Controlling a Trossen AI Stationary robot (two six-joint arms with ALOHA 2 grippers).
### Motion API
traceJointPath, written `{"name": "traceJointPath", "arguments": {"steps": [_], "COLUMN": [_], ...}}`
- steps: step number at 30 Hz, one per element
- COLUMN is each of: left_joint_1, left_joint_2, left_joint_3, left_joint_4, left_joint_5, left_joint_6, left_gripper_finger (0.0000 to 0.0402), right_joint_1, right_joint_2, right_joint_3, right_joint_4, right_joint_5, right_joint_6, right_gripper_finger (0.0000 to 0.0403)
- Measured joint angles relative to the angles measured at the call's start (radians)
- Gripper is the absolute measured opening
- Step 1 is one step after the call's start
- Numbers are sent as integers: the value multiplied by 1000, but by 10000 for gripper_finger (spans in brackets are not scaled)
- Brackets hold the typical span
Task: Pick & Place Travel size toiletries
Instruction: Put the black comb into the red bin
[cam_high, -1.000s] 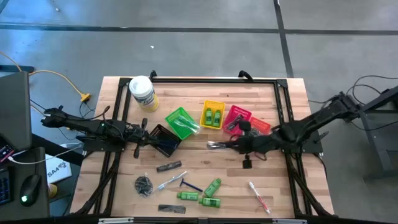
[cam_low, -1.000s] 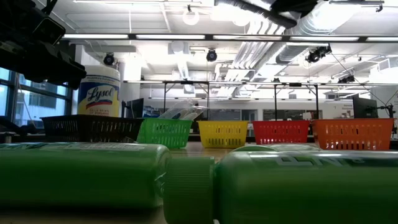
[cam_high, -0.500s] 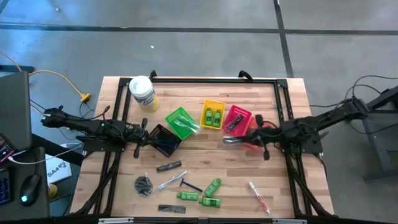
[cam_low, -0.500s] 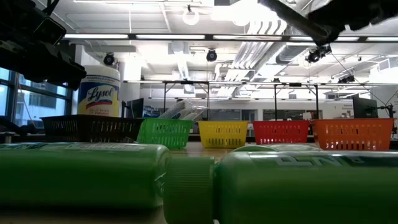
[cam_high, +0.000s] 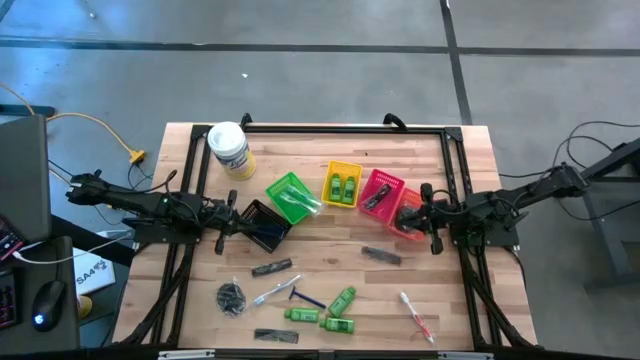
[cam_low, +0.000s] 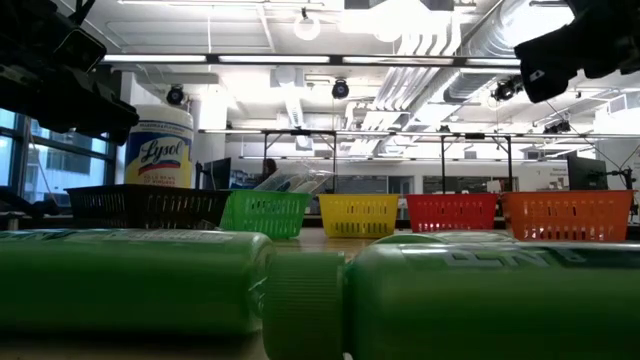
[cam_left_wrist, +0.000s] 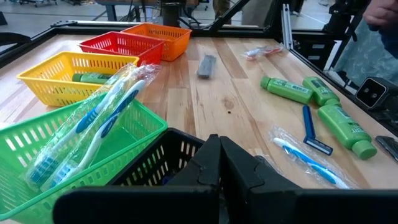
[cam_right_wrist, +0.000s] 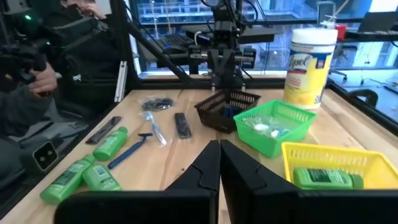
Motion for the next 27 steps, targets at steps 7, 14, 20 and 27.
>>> {"name": "traceJointPath", "arguments": {"steps": [7,14,20,27], "left_joint_1": [0,0,0,0], "left_joint_2": [0,0,0,0], "left_joint_3": [0,0,0,0], "left_joint_4": [-1,-2,-2,-5], "left_joint_5": [0,0,0,0], "left_joint_6": [0,-1,-10,-30], "left_gripper_finger": [0,0,0,0], "right_joint_1": [0,51,163,212], "right_joint_2": [19,216,595,1023], "right_joint_3": [0,19,196,569], "right_joint_4": [-31,-36,-130,-633], "right_joint_5": [19,21,26,33], "right_joint_6": [118,339,414,664], "right_gripper_finger": [3,3,3,3]}}
